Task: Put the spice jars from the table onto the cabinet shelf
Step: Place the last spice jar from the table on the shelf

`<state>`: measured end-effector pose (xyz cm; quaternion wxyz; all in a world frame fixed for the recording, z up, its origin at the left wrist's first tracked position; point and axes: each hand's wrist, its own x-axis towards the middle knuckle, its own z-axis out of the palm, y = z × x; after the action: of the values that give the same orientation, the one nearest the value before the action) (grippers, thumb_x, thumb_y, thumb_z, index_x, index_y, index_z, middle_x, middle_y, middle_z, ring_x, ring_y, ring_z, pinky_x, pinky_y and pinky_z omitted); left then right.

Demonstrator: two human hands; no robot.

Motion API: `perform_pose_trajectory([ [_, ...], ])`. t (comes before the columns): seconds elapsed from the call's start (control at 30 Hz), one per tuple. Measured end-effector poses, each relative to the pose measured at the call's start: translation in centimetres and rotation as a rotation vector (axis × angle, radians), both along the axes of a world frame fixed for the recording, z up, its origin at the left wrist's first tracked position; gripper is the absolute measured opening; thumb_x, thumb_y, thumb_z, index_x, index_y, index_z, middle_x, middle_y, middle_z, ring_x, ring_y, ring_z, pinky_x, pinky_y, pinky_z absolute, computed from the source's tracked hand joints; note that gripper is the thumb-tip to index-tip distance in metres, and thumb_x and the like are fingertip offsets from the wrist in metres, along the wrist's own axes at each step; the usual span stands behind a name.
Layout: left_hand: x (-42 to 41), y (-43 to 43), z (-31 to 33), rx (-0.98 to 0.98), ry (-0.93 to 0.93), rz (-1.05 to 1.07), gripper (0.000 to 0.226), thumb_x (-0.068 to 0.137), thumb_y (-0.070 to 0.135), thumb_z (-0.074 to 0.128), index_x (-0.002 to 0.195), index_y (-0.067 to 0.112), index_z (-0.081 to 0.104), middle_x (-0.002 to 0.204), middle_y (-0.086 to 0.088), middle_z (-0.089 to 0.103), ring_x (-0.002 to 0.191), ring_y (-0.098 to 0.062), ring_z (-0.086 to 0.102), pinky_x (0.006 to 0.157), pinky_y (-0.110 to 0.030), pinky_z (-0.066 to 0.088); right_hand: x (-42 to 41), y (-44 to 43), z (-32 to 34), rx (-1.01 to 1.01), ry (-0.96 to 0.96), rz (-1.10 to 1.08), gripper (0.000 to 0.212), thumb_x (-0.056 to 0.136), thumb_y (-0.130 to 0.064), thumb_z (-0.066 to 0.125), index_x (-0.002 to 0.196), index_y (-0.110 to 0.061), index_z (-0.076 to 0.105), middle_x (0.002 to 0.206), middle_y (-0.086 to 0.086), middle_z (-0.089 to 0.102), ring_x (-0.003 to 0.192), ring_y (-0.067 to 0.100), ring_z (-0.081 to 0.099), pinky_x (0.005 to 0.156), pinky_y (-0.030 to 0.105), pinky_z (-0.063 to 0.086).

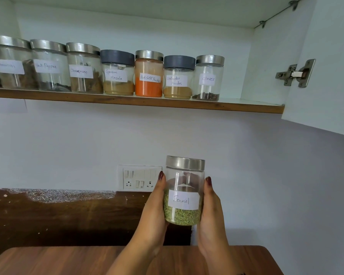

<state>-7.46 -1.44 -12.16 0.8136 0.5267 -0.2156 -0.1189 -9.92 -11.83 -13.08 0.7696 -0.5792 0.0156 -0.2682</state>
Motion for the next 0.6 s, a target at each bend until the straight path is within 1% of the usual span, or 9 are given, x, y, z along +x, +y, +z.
perform_pose_trajectory([
  [0.07,0.0,-0.2,0.4,0.011,-0.017,0.007,0.055,0.098,0.053,0.027,0.108,0.031,0.077,0.117,-0.004,0.074,0.114,-0.017,0.068,0.107,-0.042,0.044,0.0,-0.2,0.4,-0.001,-0.009,-0.013,0.054,0.086,-0.057,0.036,0.097,-0.021,0.076,0.101,0.006,0.076,0.098,0.020,0.072,0.081,0.033,0.057],
  [0.13,0.1,-0.5,0.8,0.007,-0.020,0.006,0.056,0.099,0.054,0.027,0.110,0.030,0.076,0.119,-0.003,0.073,0.116,-0.017,0.067,0.110,-0.044,0.043,-0.1,-0.5,1.0,-0.014,-0.021,-0.012,0.056,0.088,-0.055,0.035,0.103,-0.018,0.073,0.102,0.005,0.076,0.099,0.018,0.071,0.080,0.029,0.057],
  [0.23,0.3,-1.3,1.8,0.013,-0.061,0.001,0.058,0.100,0.054,0.025,0.112,0.028,0.076,0.119,-0.005,0.073,0.116,-0.019,0.067,0.110,-0.046,0.043,0.1,-1.0,2.0,-0.023,-0.046,-0.042,0.056,0.089,-0.055,0.035,0.109,-0.017,0.071,0.104,0.004,0.075,0.098,0.016,0.071,0.076,0.025,0.058],
  [0.3,0.4,-2.0,3.1,0.013,-0.115,0.001,0.059,0.099,0.054,0.026,0.110,0.027,0.076,0.117,-0.006,0.074,0.114,-0.019,0.068,0.107,-0.046,0.045,0.2,-1.7,3.2,-0.036,-0.080,-0.085,0.053,0.091,-0.054,0.037,0.110,-0.018,0.070,0.104,0.003,0.075,0.097,0.015,0.072,0.073,0.024,0.058],
  [0.37,0.6,-2.8,5.0,0.019,-0.179,0.010,0.056,0.094,0.057,0.028,0.104,0.032,0.078,0.113,-0.004,0.075,0.110,-0.017,0.070,0.102,-0.043,0.049,0.2,-2.6,5.0,-0.061,-0.133,-0.143,0.044,0.096,-0.046,0.039,0.106,-0.017,0.070,0.100,0.002,0.076,0.092,0.014,0.072,0.071,0.024,0.059],
  [0.43,0.8,-3.6,6.9,0.044,-0.253,0.013,0.054,0.091,0.059,0.028,0.098,0.041,0.078,0.111,0.000,0.076,0.107,-0.015,0.071,0.097,-0.039,0.051,0.3,-3.6,6.9,-0.091,-0.183,-0.193,0.035,0.100,-0.038,0.040,0.097,-0.019,0.070,0.091,-0.001,0.076,0.084,0.011,0.073,0.066,0.023,0.058],
  [0.5,1.1,-4.5,8.7,0.063,-0.322,0.008,0.053,0.090,0.061,0.028,0.095,0.044,0.077,0.111,0.002,0.076,0.107,-0.013,0.071,0.096,-0.037,0.052,0.5,-4.6,8.7,-0.126,-0.220,-0.235,0.033,0.103,-0.034,0.040,0.091,-0.023,0.068,0.084,-0.007,0.075,0.078,0.005,0.072,0.062,0.019,0.055],
  [0.6,2.0,-6.1,11.1,0.089,-0.419,0.016,0.051,0.089,0.064,0.027,0.094,0.049,0.075,0.110,0.007,0.076,0.107,-0.010,0.070,0.096,-0.034,0.053,1.1,-6.0,11.1,-0.142,-0.275,-0.295,0.031,0.105,-0.033,0.039,0.091,-0.027,0.066,0.078,-0.015,0.073,0.073,-0.004,0.069,0.059,0.012,0.051],
])
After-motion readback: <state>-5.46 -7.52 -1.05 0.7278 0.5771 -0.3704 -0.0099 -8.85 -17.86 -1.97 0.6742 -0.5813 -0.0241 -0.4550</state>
